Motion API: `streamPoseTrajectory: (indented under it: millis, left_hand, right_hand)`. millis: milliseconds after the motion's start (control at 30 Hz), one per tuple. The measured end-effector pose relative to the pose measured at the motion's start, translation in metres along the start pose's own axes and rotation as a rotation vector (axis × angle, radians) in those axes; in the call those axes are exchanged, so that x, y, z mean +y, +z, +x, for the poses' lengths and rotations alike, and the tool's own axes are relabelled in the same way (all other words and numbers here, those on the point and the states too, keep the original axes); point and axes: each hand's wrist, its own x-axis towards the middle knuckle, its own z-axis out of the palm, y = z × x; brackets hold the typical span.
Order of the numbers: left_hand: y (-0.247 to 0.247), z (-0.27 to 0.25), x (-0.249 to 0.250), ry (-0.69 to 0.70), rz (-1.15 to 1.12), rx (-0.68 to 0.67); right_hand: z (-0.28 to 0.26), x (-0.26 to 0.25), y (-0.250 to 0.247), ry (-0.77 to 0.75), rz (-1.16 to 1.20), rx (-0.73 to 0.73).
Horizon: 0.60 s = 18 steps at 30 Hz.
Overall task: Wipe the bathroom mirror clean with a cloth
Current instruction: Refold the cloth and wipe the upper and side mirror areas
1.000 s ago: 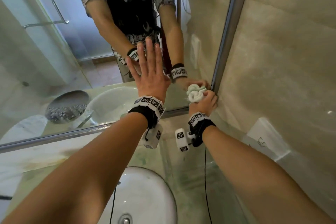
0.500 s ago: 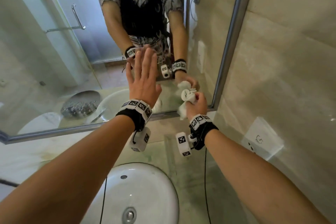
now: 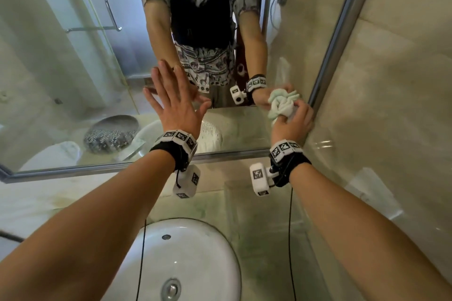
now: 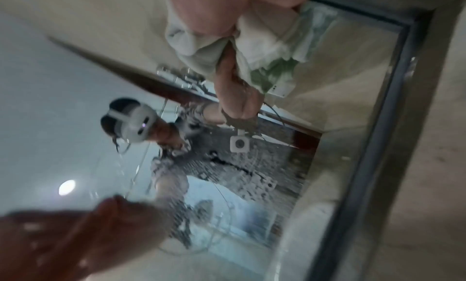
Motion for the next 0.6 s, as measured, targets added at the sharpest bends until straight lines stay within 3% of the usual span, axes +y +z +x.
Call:
streamPoseTrajectory:
  millis: [200, 467, 600]
  left_hand:
    - [0.007, 0.001, -0.001, 0.015, -0.01, 0.03]
    - [0.005, -0.001, -0.002, 0.025, 0.014, 0.028]
    - [0.001, -0.001, -0.001, 0.022, 0.034, -0.005]
  right_hand:
    - [-0.041, 0.022, 0.019, -0.164, -0.127, -0.182]
    - [-0.102, 0.046, 0.026, -0.231, -0.218, -0.413]
    - [-0.1, 0.049, 0.022, -0.285, -0.323, -0.501]
